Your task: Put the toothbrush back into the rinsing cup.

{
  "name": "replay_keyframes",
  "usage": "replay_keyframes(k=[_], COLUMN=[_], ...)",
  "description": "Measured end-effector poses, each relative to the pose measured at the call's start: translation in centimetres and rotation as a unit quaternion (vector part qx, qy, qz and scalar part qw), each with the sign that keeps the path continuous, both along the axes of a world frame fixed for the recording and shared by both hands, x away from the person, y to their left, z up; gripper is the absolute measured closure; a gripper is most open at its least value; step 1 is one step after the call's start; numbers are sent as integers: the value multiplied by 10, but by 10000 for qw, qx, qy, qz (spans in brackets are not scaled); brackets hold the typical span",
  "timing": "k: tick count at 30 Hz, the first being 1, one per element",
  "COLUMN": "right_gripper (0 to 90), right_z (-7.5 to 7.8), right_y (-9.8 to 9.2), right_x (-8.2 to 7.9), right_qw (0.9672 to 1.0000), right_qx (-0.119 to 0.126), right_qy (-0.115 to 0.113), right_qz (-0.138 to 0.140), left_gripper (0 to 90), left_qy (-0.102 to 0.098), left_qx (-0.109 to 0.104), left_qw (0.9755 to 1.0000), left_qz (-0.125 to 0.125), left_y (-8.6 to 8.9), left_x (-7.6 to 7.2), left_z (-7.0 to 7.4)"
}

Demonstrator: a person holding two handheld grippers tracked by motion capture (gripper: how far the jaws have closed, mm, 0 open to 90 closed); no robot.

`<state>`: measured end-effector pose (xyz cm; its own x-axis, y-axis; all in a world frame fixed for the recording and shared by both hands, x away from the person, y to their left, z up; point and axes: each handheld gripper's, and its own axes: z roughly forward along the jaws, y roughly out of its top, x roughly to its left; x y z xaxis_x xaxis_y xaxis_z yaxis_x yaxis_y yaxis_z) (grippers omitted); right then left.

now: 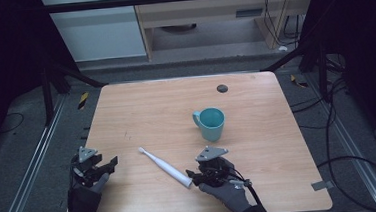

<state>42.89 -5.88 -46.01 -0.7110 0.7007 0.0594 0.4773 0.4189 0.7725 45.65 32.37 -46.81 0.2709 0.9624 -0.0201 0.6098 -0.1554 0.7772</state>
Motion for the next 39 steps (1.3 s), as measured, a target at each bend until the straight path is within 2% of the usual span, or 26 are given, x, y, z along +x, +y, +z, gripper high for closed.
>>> replay_keyframes(k=[10, 16, 32, 39], right_gripper=[476, 504, 623, 644], right_z=[-14, -22, -35, -37], right_y=[19, 27, 33, 34], right_x=[-3, -4, -2, -1], right_qw=[9996, 9994, 9987, 9982], right_qx=[-122, -189, -306, -345], right_qy=[140, 182, 271, 297], right_qz=[221, 241, 306, 379], left_gripper=[354, 354, 355, 356], left_qy=[15, 30, 58, 65], left_qx=[7, 8, -9, -8], left_qw=[10000, 10000, 10000, 10000], left_qz=[-3, -18, -15, -18], left_y=[0, 0, 0, 0], left_x=[0, 1, 1, 2], left_z=[0, -1, -2, -2])
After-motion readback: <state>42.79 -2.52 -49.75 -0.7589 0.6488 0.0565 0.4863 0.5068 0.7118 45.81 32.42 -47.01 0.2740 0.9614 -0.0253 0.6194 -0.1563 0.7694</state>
